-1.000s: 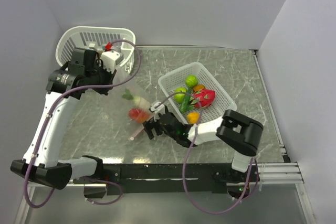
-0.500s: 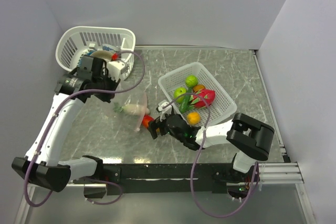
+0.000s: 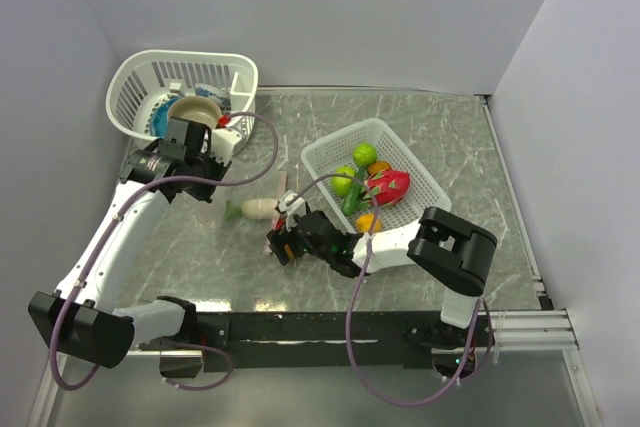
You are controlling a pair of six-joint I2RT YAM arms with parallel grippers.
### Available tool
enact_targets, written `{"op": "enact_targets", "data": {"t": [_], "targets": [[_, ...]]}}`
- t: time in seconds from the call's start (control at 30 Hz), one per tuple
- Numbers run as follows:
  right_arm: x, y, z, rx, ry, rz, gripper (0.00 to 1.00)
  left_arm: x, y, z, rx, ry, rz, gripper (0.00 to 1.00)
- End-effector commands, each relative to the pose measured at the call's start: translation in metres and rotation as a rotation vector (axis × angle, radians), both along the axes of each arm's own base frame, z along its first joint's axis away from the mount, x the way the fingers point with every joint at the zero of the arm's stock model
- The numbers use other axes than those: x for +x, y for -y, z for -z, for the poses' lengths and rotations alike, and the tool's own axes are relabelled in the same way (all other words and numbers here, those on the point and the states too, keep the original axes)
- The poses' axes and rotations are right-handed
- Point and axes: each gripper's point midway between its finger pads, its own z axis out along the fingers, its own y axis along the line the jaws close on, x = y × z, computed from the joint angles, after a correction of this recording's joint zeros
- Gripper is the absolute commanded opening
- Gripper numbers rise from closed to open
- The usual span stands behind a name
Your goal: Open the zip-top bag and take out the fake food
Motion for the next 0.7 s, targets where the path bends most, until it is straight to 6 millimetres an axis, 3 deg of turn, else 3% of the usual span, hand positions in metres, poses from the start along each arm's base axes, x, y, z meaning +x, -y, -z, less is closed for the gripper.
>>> {"op": "enact_targets", "data": {"t": [0.0, 0.1, 0.13, 0.2, 0.23, 0.3, 0.33, 0.4, 0.43, 0.47, 0.53, 0.6, 0.67], "targets": [[-0.004, 0.014, 0.018, -0.055, -0.022, 0.020, 0.80, 0.008, -0.003, -0.008, 0.018, 0.079, 0.003, 0.01], [-0.001, 0.018, 0.008, -0.051, -0.005, 0.042, 0.64, 0.011, -0.003, -0.004, 0.021, 0.074, 0.005, 0.01], [0.001, 0.020, 0.002, -0.053, 0.008, 0.055, 0.50, 0.011, -0.003, -0.004, 0.022, 0.076, 0.006, 0.01], [0.003, 0.027, -0.005, -0.062, 0.021, 0.073, 0.36, 0.015, -0.002, -0.002, 0.025, 0.091, 0.016, 0.01], [0.006, 0.029, -0.024, -0.026, 0.045, 0.089, 0.25, 0.017, -0.007, -0.001, 0.050, 0.100, 0.000, 0.01], [0.011, 0.042, -0.042, -0.005, 0.077, 0.134, 0.24, 0.017, -0.009, 0.009, 0.072, 0.093, 0.010, 0.01], [0.014, 0.046, -0.071, 0.045, 0.118, 0.149, 0.24, 0.018, -0.012, 0.017, 0.091, 0.089, 0.010, 0.01], [0.031, 0.066, -0.093, 0.065, 0.158, 0.229, 0.24, 0.018, -0.015, 0.027, 0.108, 0.077, 0.007, 0.01], [0.037, 0.074, -0.117, 0.119, 0.177, 0.254, 0.23, 0.017, -0.014, 0.036, 0.111, 0.064, 0.012, 0.01], [0.056, 0.095, -0.126, 0.137, 0.183, 0.326, 0.22, 0.017, -0.015, 0.039, 0.113, 0.061, 0.012, 0.01], [0.075, 0.120, -0.147, 0.193, 0.193, 0.416, 0.20, 0.014, -0.015, 0.049, 0.112, 0.045, 0.013, 0.01], [0.101, 0.155, -0.153, 0.179, 0.208, 0.550, 0.20, 0.017, -0.016, 0.052, 0.115, 0.055, 0.007, 0.01], [0.112, 0.172, -0.137, 0.100, 0.179, 0.610, 0.30, 0.021, -0.020, 0.057, 0.138, 0.068, -0.009, 0.01]]}}
